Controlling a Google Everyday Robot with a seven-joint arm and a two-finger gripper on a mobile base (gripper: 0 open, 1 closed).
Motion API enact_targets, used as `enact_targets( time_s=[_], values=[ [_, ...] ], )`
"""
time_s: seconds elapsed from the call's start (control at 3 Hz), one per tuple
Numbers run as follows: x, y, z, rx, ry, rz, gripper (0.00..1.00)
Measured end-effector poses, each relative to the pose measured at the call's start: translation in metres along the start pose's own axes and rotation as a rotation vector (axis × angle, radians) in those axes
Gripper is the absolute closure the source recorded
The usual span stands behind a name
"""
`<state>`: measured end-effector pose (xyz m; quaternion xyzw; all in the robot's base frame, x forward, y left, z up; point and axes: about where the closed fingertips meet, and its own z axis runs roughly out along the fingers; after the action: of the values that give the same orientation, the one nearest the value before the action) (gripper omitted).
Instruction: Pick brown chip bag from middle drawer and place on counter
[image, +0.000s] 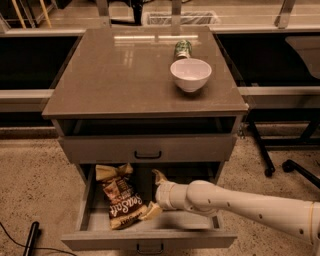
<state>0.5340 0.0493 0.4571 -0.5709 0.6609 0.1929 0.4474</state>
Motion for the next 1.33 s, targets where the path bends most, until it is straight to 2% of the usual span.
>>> enact_targets(
  time_s=[0.33, 0.67, 1.0, 1.33],
  values=[
    [0.007, -0.007, 0.031, -0.019, -0.031, -0.050, 0.00],
    [0.004, -0.041, 0.028, 0.027, -0.040, -0.044, 0.00],
    [-0.009, -0.023, 0.049, -0.033, -0.063, -0.014, 0.00],
    [-0.009, -0.023, 0.049, -0.034, -0.063, -0.014, 0.00]
  ],
)
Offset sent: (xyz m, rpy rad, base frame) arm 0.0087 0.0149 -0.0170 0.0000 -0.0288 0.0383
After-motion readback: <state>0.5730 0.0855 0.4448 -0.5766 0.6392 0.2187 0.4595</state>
